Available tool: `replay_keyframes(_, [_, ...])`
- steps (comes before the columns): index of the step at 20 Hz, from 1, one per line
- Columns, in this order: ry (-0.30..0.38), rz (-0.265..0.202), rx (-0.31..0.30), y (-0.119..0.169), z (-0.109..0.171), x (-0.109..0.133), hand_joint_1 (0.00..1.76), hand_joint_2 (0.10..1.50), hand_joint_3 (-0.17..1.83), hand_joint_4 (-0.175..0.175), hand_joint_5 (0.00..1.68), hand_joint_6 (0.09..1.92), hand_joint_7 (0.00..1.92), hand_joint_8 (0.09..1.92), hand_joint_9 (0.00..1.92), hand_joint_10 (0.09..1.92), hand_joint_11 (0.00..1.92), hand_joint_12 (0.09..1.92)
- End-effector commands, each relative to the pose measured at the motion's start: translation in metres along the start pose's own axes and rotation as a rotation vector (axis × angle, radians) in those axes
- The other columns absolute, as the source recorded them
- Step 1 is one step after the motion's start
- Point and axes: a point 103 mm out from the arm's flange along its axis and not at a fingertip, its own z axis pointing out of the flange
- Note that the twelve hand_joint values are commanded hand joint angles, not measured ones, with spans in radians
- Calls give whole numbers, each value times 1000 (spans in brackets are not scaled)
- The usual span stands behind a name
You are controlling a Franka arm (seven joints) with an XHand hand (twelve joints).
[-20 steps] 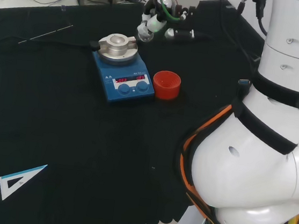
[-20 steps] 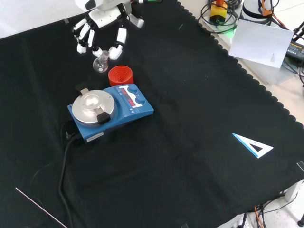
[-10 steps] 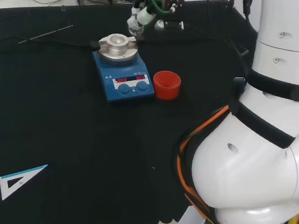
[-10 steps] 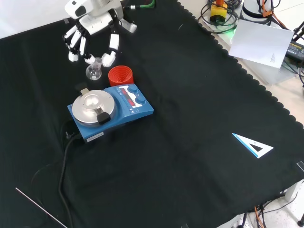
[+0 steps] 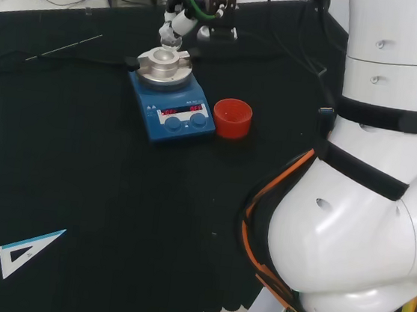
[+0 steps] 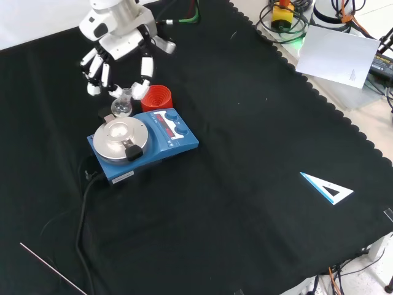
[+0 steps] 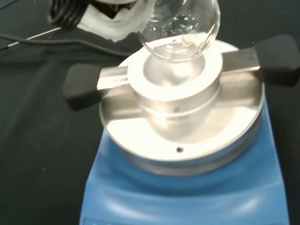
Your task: Place the round-bottom flask on the heater.
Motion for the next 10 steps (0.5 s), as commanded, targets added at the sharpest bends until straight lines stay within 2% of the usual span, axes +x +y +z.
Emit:
replay_keyframes(1, [8,-11,32,13,6,-11,1037,731,781,175,1009,1183,404,535,554,548,196,1328])
replay_keyframes(10, [9,-35,49,19,15,8,1038,728,786,175,1010,1184,403,536,553,549,200,1326])
